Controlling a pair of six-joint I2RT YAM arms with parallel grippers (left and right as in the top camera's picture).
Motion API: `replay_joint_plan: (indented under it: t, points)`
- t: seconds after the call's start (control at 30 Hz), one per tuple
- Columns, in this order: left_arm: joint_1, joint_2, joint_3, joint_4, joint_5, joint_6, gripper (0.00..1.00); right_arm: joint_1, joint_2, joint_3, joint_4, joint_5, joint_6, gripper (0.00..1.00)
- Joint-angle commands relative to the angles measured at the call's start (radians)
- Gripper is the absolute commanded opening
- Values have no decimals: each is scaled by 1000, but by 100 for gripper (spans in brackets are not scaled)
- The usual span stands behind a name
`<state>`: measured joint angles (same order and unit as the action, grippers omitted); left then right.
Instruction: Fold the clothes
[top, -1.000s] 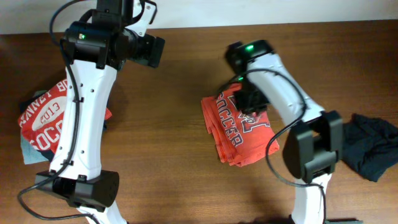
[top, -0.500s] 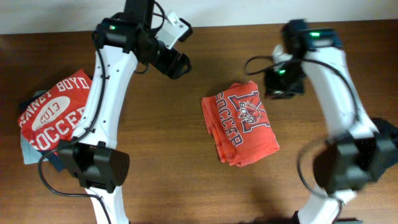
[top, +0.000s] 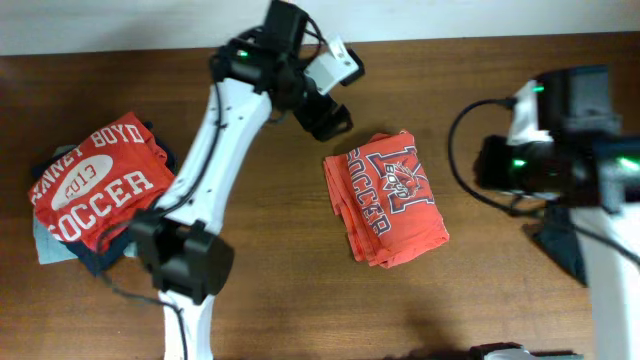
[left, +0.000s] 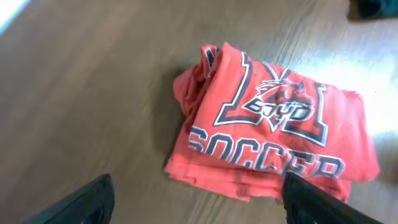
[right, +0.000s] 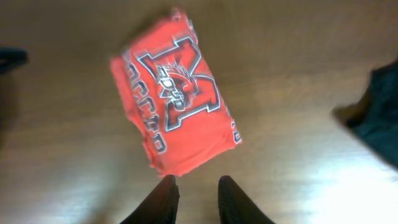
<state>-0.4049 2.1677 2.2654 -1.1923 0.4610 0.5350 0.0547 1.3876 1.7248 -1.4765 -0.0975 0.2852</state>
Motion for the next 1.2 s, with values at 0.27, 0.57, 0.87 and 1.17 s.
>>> replay_joint_plan:
  t: [0.27,0.57,0.87,1.17]
  points:
    - [-116,283,5,106,13,20,82,4,68,-698,567,-270,-44,34]
    - [-140,420,5,150,-182,-76,72,4,177,-889,788,-266,-37,27]
    - [-95,417,31,132,-431,-274,70,4,229,-915,708,-139,42,21]
    - [-76,267,179,51,-403,-252,76,4,53,-896,630,-134,34,21]
